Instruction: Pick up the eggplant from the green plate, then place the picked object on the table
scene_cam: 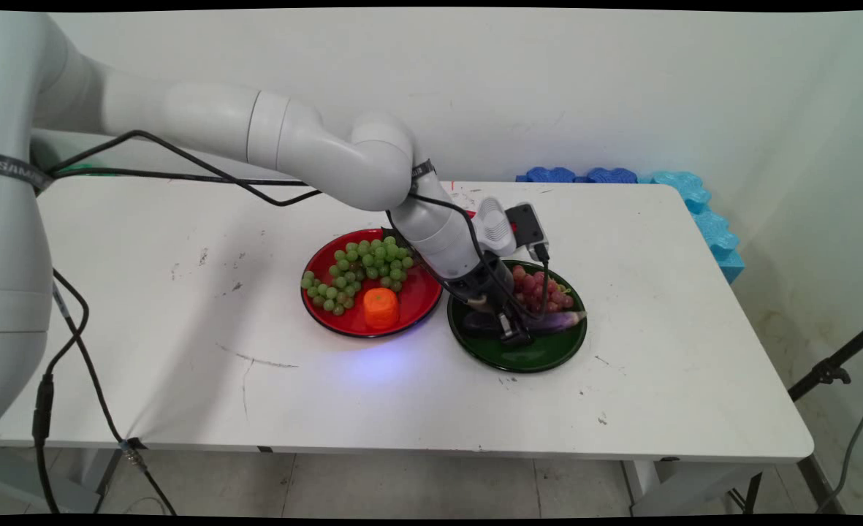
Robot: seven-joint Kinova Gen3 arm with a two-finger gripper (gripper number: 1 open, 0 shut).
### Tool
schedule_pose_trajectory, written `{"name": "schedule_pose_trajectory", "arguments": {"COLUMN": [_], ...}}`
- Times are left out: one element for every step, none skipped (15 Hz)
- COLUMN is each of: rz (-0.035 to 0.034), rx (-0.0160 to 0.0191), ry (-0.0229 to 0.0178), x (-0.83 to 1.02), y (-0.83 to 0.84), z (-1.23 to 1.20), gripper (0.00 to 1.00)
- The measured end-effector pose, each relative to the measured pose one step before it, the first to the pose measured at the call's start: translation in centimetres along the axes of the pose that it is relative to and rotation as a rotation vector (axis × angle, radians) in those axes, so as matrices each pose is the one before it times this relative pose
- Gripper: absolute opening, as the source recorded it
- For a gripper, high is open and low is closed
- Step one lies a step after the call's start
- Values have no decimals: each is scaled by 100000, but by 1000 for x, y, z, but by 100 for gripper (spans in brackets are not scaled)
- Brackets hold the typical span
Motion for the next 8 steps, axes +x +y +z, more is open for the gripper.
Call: {"name": "schedule_pose_trajectory", "arguments": {"rz": [70, 64, 147, 215, 245, 181, 164, 41], "rx": [-184, -200, -232, -214, -149, -100, -125, -133], "ry": [58, 124, 116, 170, 230, 273, 392, 502], "x": [-14, -4, 26, 28, 14, 16, 47, 94], "y": [-8, 7, 27, 32, 17, 21, 19, 23], "z": [121, 79, 61, 36, -12, -67, -107, -192], "gripper": [0, 0, 0, 0, 0, 0, 0, 0]}}
